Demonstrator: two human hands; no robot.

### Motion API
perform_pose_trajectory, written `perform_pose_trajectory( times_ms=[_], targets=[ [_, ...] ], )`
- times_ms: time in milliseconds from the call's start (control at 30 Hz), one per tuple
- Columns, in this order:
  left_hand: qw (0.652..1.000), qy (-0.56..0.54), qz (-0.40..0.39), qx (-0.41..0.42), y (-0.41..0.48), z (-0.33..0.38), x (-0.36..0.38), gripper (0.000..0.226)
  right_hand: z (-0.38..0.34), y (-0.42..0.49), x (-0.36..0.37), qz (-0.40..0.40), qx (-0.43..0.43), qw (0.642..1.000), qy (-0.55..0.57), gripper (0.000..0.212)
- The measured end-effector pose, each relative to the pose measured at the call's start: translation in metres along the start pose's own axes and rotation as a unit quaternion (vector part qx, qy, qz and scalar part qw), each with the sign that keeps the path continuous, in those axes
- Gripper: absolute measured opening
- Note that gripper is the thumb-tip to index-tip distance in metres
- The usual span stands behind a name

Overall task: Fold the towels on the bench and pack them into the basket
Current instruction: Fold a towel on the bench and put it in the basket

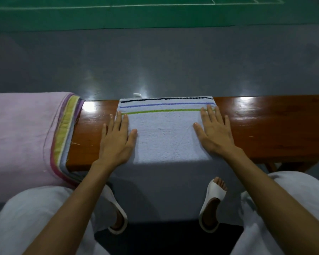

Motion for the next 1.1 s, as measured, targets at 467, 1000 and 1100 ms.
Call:
perform_pose_trajectory(
  times_ms=[467,1000,1100],
  targets=[
    [0.972,-0.087,0.134,-0.171,-0.011,0.003,-0.032,0.027,0.026,0.0,-0.025,0.149,0.157,0.971,0.104,0.035],
    [0.964,-0.216,0.098,-0.124,-0.005,0.004,-0.039,0.013,0.025,-0.001,-0.047,0.106,0.126,0.944,0.286,0.014],
    [0.94,-0.293,0.072,-0.157,-0.006,-0.002,-0.044,0.015,0.03,-0.003,-0.045,0.085,0.168,0.908,0.375,0.015]
  ],
)
Point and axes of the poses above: each hand's wrist, its own y-axis towards the middle knuckle, its own x-axis out of the palm, z = x × y, the point moved 1 cm from there along y, towards the middle knuckle, and after that the axes turned 8 degrees about y, right-handed, at the moved point
